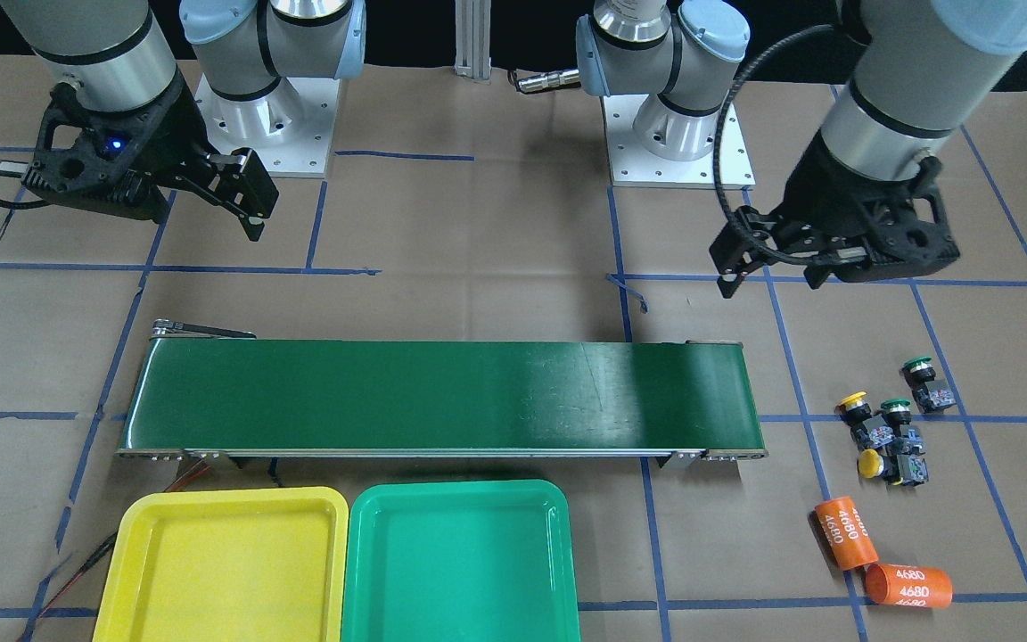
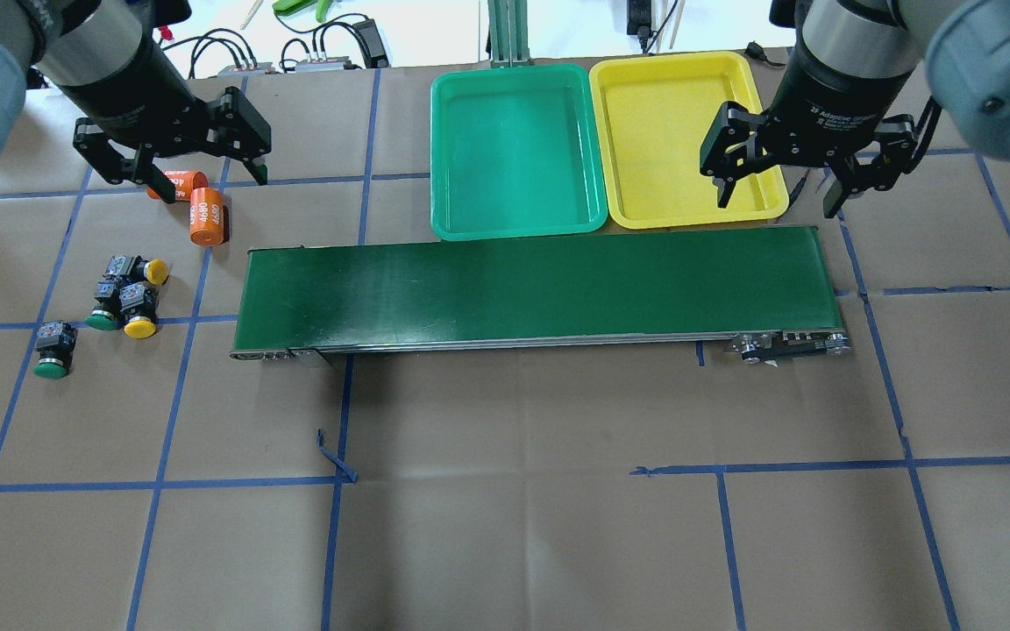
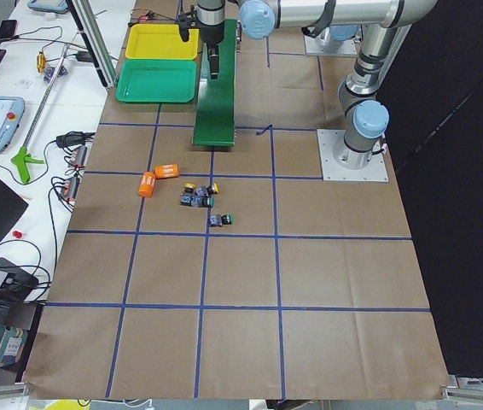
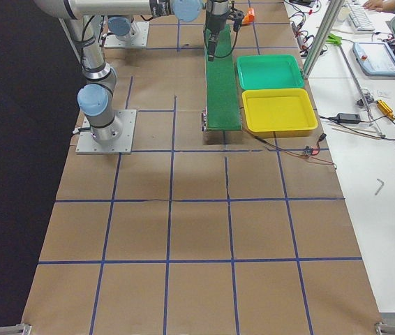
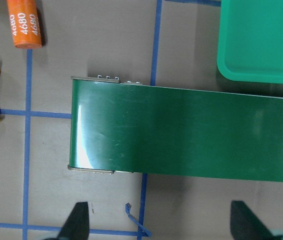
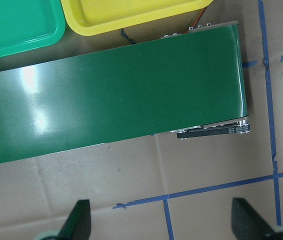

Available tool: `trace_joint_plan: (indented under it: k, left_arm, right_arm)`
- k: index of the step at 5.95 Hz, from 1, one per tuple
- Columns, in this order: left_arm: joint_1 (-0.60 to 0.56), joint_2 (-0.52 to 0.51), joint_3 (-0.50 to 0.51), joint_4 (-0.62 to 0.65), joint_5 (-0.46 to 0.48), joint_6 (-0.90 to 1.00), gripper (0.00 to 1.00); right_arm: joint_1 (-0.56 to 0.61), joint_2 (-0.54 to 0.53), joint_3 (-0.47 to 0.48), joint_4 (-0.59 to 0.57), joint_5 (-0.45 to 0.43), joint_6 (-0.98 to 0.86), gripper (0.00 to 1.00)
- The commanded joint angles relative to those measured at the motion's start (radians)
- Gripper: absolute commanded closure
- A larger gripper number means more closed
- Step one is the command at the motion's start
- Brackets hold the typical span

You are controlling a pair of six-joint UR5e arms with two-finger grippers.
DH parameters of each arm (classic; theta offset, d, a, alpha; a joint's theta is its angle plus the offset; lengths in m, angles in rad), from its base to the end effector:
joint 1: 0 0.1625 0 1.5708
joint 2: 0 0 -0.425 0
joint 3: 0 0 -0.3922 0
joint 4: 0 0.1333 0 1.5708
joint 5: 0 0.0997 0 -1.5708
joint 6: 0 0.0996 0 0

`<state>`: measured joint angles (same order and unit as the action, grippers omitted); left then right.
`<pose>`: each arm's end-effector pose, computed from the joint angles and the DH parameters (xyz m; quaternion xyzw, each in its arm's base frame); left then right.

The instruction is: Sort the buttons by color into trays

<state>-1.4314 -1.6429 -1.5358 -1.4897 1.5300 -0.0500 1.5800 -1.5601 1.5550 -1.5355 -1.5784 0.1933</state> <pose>-0.0629 -0.5405 0.4768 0.0941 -0.9951 0.0229 0.0194 0.1371 -0.4921 0.4869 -0.0919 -0.9957 -0.0146 0.0053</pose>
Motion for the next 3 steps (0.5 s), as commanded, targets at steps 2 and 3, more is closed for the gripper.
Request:
trace_joint_plan:
  k: [2,3]
  left_arm:
    - [0.200,-0.137,0.012,0.200,-0.005,-0.001,0.00]
    - [0.209,-0.235,0.017,0.371,-0.007,-0.001,0.00]
  right_arm:
    - [0.000,0.000,0.000,0.000,0.000,0.000,0.00]
    - [0.000,0.000,0.000,0.000,0.000,0.000,0.00]
